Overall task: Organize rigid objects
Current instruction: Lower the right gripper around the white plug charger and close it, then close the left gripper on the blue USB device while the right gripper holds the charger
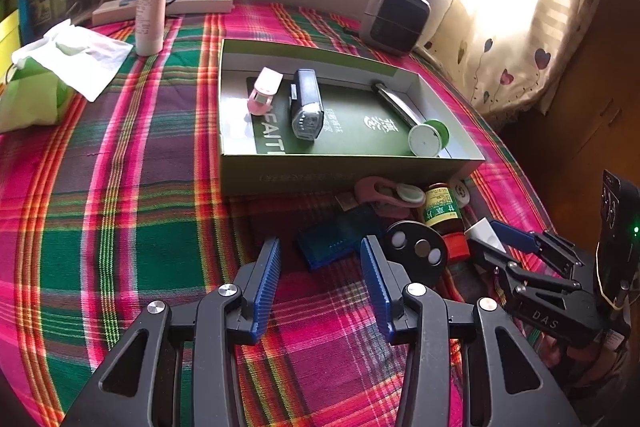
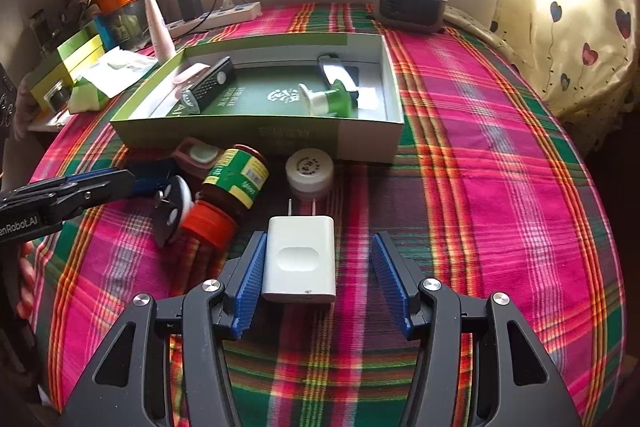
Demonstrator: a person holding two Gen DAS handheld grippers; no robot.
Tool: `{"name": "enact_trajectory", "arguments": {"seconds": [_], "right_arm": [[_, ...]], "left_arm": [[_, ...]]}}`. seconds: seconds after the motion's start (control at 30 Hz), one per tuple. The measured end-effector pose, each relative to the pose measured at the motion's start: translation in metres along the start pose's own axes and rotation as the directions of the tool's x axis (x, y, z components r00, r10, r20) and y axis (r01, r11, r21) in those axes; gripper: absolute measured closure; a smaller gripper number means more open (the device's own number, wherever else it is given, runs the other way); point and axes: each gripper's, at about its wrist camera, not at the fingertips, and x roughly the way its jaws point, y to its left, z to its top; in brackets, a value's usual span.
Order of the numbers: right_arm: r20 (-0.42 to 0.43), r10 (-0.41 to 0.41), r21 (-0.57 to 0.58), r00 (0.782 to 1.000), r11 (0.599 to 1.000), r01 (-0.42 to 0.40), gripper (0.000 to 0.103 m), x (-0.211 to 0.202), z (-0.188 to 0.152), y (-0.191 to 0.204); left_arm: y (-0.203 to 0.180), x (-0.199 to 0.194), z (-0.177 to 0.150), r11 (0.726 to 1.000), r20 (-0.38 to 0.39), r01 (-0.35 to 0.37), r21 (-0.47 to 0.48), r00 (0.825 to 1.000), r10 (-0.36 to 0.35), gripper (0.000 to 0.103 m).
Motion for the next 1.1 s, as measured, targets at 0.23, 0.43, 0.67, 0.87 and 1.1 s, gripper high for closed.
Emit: {"name": "enact_trajectory", "arguments": {"seconds": [0.23, 0.43, 0.67, 0.87, 1.1], "right_arm": [[0.011, -0.005, 0.013, 1.0, 1.0, 0.005, 0.068, -0.003, -0.001, -0.009], [0.015, -0.005, 0.022, 1.0, 1.0, 0.004, 0.068, -0.005, -0.002, -0.015], [0.019, 0.001, 0.054, 1.0, 0.999, -0.002, 0.068, -0.007, -0.005, -0.026], [0.021, 0.009, 0.062, 1.0, 0.998, -0.01, 0.068, -0.007, -0.005, -0.029], [0.022, 0.013, 0.064, 1.0, 0.998, -0.015, 0.068, -0.007, -0.005, -0.031]], "left_arm": [[-0.007, 0.0, -0.005, 1.0, -0.01, 0.005, 0.019, 1.0, -0.005, 0.063], [-0.015, -0.001, -0.01, 0.998, -0.02, 0.005, 0.055, 1.0, -0.004, 0.062], [-0.017, -0.004, -0.004, 0.992, -0.008, -0.067, 0.105, 0.998, 0.068, 0.062], [-0.026, 0.005, 0.003, 0.972, -0.019, -0.102, 0.211, 0.994, 0.108, 0.061], [-0.032, 0.015, 0.009, 0.965, -0.039, -0.075, 0.253, 0.995, 0.088, 0.058]]}}
